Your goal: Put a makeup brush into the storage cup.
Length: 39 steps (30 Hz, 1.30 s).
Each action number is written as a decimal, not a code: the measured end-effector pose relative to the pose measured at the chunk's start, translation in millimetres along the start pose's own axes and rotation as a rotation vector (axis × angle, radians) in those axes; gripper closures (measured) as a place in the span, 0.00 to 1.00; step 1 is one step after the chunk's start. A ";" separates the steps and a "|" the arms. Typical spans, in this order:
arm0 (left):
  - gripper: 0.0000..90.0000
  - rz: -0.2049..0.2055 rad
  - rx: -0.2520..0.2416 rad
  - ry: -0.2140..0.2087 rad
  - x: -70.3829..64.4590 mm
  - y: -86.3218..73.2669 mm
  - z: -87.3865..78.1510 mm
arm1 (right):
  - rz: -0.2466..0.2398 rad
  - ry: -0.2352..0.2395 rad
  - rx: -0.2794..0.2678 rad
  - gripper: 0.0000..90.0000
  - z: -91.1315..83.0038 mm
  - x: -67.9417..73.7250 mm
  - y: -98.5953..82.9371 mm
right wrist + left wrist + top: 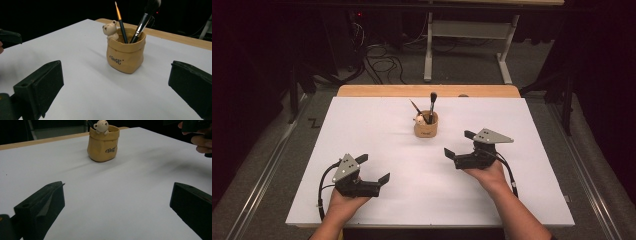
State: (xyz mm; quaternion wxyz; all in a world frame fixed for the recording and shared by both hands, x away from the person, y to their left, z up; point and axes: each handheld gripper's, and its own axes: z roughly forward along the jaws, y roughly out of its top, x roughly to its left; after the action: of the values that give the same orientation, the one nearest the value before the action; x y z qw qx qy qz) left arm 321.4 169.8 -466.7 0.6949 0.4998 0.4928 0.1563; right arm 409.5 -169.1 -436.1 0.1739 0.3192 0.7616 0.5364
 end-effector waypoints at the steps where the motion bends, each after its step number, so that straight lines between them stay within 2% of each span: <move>1: 0.01 -0.002 0.000 0.000 0.0 -0.1 0.0 | -0.003 0.001 -0.004 0.00 -2.6 -0.3 -0.5; 11: 0.01 -0.012 -0.002 0.003 0.1 -0.6 0.1 | -0.007 -0.001 -0.027 0.00 -31.3 -3.1 -6.3; 17: 0.01 -0.014 0.004 0.007 0.8 -1.3 -0.1 | -0.003 -0.012 -0.037 0.00 -52.3 -10.2 -15.1; 28: 0.01 -0.034 -0.006 0.012 0.8 -2.7 0.5 | 0.003 -0.069 -0.038 0.00 -97.0 -23.7 -41.6; 34: 0.01 -0.046 -0.009 0.013 0.8 -2.8 -0.4 | -0.006 -0.099 -0.041 0.00 -116.8 -25.7 -55.0; 39: 0.01 -0.058 -0.020 0.009 -0.5 -3.1 0.9 | -0.011 -0.116 -0.046 0.00 -123.3 -26.7 -63.7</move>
State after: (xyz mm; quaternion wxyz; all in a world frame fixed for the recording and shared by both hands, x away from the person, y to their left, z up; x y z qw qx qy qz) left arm 321.0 167.6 -469.0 0.7020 0.4776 0.5085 0.1433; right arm 335.2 -288.2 -452.5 0.2277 0.3416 0.7395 0.5335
